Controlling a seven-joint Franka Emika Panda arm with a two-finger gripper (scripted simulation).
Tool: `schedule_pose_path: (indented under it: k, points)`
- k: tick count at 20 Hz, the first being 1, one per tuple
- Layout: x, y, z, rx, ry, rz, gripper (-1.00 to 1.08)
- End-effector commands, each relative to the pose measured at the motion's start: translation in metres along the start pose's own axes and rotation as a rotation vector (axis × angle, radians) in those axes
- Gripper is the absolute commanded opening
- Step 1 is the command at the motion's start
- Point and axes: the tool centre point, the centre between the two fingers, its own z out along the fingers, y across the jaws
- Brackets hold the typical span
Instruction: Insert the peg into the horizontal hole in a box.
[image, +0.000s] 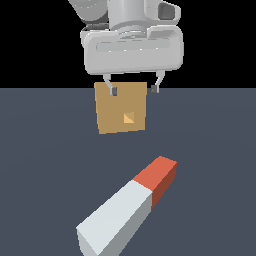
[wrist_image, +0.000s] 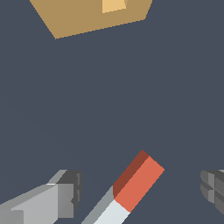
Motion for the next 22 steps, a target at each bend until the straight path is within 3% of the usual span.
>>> schedule_pose_path:
  k: [1,11,22]
  points:
    - [0.0,0.0,0.0,0.0,0.0,0.0,1.0]
    - [-0.029,0.004,0.02,0.008,-0.007,0.119,1.0]
    - [-0.126,-0.008,0.083,0.035,-0.027,0.51,1.0]
